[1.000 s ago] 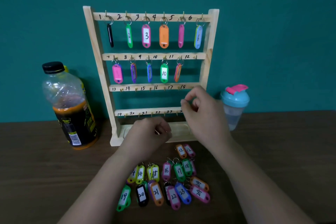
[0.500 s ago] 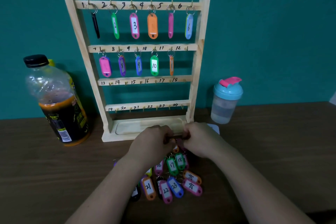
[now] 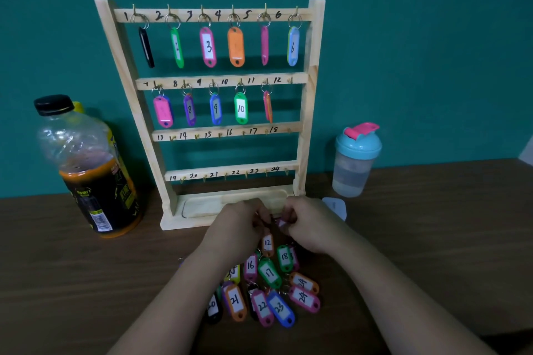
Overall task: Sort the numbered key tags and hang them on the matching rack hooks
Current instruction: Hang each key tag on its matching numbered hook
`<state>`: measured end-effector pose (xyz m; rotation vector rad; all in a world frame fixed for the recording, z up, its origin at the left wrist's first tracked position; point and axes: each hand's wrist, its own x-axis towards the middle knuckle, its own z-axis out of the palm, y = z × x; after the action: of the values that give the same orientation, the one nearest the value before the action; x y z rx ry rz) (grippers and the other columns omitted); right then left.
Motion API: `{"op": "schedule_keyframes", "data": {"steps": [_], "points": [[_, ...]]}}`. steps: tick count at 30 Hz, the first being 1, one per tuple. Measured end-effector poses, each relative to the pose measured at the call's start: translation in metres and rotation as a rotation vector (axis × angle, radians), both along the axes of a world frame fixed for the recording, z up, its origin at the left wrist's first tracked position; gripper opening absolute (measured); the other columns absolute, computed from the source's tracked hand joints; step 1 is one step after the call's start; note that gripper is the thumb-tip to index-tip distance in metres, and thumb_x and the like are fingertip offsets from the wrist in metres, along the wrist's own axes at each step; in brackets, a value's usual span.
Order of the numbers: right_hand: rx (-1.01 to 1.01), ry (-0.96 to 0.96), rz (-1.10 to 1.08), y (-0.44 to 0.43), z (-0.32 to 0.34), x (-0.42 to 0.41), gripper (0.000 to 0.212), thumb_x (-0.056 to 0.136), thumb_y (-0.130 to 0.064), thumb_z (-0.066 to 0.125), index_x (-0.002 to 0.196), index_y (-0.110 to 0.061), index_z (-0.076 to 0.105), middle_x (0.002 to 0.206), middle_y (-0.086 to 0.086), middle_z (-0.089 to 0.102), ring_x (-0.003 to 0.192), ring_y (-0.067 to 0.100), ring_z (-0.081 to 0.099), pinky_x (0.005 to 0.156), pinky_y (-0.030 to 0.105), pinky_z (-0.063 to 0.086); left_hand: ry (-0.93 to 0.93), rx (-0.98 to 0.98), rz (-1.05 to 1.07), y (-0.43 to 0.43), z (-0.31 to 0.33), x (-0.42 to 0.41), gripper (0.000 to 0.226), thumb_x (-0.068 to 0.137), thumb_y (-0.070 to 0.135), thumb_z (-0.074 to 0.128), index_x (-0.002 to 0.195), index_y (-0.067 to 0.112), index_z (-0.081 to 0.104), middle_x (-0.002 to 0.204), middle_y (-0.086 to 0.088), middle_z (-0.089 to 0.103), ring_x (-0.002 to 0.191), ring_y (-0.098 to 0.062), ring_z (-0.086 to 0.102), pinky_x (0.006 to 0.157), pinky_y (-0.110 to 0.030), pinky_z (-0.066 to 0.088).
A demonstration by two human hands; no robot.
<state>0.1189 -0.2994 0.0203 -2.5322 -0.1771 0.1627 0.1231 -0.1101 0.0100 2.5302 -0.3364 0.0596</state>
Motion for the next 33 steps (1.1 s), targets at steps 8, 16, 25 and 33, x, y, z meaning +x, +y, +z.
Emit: {"op": "schedule_keyframes", "data": {"steps": [8, 16, 25, 33], "points": [[0.323, -0.076, 0.040, 0.003, 0.025, -0.012, 0.005, 0.106, -0.030, 0.062, 0.111, -0.030, 0.064, 0.107, -0.007, 0.066, 0.087, 0.009, 0.066, 0.068, 0.023, 0.048, -0.090, -0.287, 0.078, 0.015, 0.032, -0.005, 0.006, 0.094, 0.032, 0.076, 0.088, 0.034, 0.074, 0.078, 0.011, 0.072, 0.070, 0.000, 0.062, 0.059, -0.018, 0.044], [0.546, -0.281, 0.096, 0.009, 0.046, -0.025, 0.003, 0.107, -0.028, 0.062, 0.107, -0.026, 0.063, 0.096, -0.008, 0.065, 0.074, 0.005, 0.063, 0.063, 0.023, 0.054, 0.293, -0.759, -0.030, 0.019, 0.054, -0.019, 0.016, 0.089, 0.036, 0.079, 0.098, 0.024, 0.085, 0.078, 0.004, 0.069, 0.064, -0.005, 0.049, 0.061, -0.023, 0.039], [0.372, -0.433, 0.156, 0.009, 0.046, -0.030, 0.003, 0.106, -0.029, 0.064, 0.107, -0.029, 0.062, 0.101, -0.013, 0.065, 0.101, 0.004, 0.063, 0.086, 0.035, 0.056, 0.418, -0.902, -0.028, 0.018, 0.055, -0.018, 0.025, 0.088, 0.034, 0.080, 0.103, 0.014, 0.083, 0.081, 0.001, 0.069, 0.067, -0.009, 0.044, 0.054, -0.022, 0.034], [0.316, -0.447, 0.124, 0.009, 0.048, -0.032, 0.004, 0.104, -0.034, 0.066, 0.105, -0.031, 0.063, 0.095, -0.015, 0.066, 0.095, 0.002, 0.062, 0.079, 0.023, 0.052, 0.313, -0.917, 0.015, 0.019, 0.057, -0.019, 0.010, 0.093, 0.023, 0.077, 0.097, 0.016, 0.082, 0.077, 0.001, 0.066, 0.065, -0.009, 0.046, 0.058, -0.025, 0.034]]}}
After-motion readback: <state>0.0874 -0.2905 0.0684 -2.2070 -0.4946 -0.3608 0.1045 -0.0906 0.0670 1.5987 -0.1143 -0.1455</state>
